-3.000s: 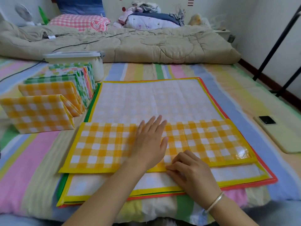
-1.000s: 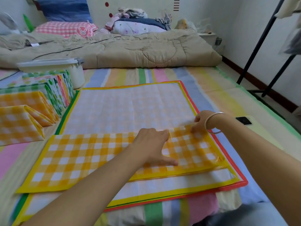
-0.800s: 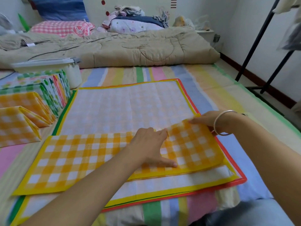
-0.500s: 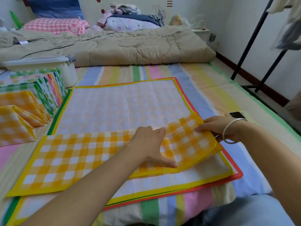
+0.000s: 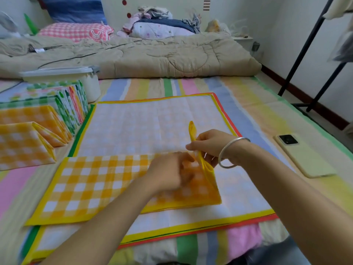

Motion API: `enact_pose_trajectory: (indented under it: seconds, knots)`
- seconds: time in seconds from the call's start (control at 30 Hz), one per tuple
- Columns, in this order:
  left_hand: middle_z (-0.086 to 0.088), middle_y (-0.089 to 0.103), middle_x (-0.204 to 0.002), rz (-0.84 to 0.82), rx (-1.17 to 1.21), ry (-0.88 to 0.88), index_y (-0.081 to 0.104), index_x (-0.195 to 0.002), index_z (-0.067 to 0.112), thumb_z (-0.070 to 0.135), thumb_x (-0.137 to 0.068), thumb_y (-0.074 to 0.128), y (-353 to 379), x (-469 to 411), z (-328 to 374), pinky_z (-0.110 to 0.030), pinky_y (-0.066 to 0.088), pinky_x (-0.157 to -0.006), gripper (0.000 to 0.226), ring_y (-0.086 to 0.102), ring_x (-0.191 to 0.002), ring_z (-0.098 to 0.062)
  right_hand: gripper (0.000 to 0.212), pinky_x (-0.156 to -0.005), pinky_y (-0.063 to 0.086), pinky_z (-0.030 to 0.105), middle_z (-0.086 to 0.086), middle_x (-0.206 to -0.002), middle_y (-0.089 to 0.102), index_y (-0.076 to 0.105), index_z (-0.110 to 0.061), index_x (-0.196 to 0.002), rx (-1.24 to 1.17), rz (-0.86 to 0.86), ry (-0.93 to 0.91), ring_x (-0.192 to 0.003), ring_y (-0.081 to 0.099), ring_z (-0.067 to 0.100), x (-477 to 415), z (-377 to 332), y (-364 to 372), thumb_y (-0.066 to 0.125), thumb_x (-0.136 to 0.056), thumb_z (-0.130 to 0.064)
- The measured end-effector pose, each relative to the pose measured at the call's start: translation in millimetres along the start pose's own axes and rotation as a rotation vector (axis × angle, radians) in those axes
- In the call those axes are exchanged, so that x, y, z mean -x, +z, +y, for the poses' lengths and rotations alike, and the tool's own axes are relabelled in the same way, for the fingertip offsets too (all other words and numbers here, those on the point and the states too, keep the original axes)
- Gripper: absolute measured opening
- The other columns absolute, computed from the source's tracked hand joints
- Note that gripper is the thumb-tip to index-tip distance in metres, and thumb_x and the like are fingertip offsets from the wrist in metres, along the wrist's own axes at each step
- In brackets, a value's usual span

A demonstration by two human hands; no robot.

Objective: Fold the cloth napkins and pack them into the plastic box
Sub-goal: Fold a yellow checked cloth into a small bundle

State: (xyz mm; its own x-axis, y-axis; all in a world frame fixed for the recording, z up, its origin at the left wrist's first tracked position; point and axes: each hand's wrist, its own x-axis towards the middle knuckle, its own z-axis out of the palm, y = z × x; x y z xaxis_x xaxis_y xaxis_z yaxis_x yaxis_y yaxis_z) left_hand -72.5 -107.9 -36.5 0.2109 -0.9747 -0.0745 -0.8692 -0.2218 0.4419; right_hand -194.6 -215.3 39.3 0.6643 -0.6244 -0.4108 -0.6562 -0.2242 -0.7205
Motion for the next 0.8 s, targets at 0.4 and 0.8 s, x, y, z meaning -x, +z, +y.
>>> enact_pose_trajectory:
  seconds: [0.4,0.8]
  knots:
    - [0.014,0.07,-0.097,0.308,0.481,-0.295,0.064,-0.101,0.031,0.016,-0.096,0.054,-3.8,37.2,-47.7,-0.044,0.059,-0.078,0.018,0.07,-0.083,-0.011,0.04,-0.078,0.058,0.041,0.01,-0.081,0.075,0.063,-0.013,-0.085,0.286,-0.02,-0.025,-0.074,0.071,0.026,-17.6,0.8,73.9,0.06,-0.086,-0.053]
    - [0.024,0.049,-0.13,0.328,0.201,-0.06,0.065,-0.122,0.036,0.045,-0.079,0.077,20.5,55.7,-45.8,-0.019,0.051,-0.072,0.045,0.059,-0.084,0.001,0.008,-0.067,0.051,0.028,-0.009,-0.069,0.065,0.061,-0.029,-0.09,0.216,0.198,-0.236,-0.064,0.062,0.011,-21.8,28.7,73.5,0.055,-0.093,-0.025]
